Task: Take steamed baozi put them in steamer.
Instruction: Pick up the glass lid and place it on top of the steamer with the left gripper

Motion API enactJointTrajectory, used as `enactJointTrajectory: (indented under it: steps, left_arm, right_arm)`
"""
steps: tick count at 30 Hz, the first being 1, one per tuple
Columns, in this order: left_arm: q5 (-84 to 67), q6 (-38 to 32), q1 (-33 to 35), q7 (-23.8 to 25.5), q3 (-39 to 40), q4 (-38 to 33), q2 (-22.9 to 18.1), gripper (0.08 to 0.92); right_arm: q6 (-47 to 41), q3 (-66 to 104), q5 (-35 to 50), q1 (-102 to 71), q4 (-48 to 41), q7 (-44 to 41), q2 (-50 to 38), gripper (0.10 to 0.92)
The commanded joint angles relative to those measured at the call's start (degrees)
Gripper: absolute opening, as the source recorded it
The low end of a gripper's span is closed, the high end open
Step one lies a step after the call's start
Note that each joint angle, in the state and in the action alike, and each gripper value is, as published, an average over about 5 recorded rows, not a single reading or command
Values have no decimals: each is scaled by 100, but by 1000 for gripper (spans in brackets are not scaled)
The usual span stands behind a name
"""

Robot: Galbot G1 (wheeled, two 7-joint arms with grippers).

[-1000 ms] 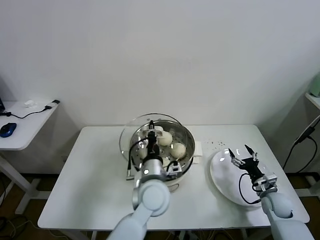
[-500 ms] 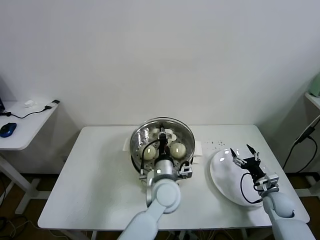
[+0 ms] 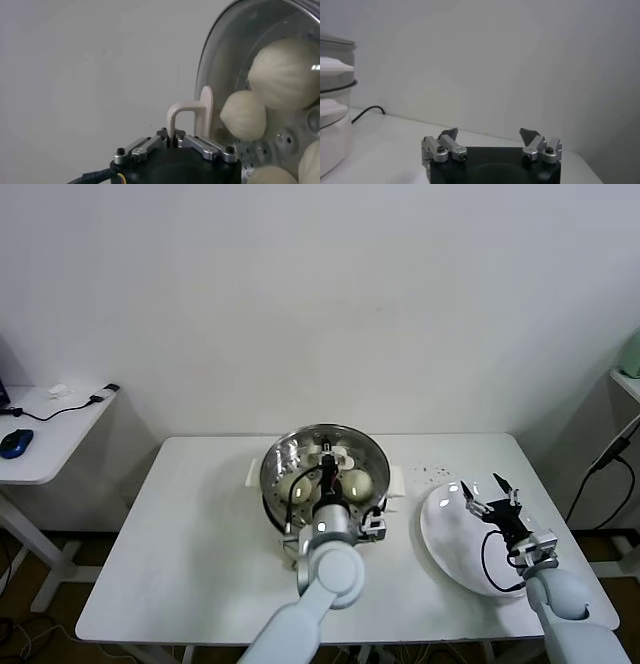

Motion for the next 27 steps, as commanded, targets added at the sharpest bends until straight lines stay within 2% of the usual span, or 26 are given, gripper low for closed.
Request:
enactJointTrajectory:
  steps: [1, 13, 21, 24, 27]
  left_arm:
    - [-70, 277, -35, -16, 1, 128, 34, 148]
    - [-216, 277, -8, -99, -61, 163, 64, 148]
    - [-210, 277, 34, 168, -68, -55, 164, 148]
    - [-208, 277, 78, 258, -76, -251, 259, 181]
    - [-223, 277, 141, 337, -75, -558, 396, 256]
  right_arm:
    - [10, 6, -37, 7, -4, -15, 12, 823]
    - [36, 35, -130, 7, -42, -64, 55, 823]
    - [44, 55, -182, 9, -54, -77, 68, 823]
    - [43, 64, -190, 11, -60, -81, 66, 823]
    - [43, 78, -192, 12, -75, -88, 61, 823]
